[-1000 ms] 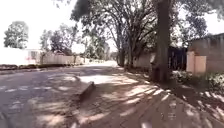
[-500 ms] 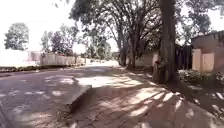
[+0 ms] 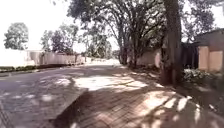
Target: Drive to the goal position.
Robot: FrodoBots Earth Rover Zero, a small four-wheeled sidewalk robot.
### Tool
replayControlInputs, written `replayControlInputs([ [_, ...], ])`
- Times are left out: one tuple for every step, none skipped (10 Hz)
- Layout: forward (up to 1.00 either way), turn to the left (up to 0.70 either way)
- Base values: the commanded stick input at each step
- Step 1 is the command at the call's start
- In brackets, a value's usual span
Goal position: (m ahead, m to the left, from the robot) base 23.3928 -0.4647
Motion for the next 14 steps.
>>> replayControlInputs([
  [0.85,0.0],
  [0.85,0.0],
  [0.85,0.0],
  [0.85,0.0],
  [0.85,0.0],
  [0.85,0.0],
  [0.85,0.0],
  [0.85,0.0],
  [0.85,0.0],
  [0.85,0.0],
  [0.85,0.0],
  [0.85,0.0],
  [0.85,0.0],
  [0.85,0.0],
])
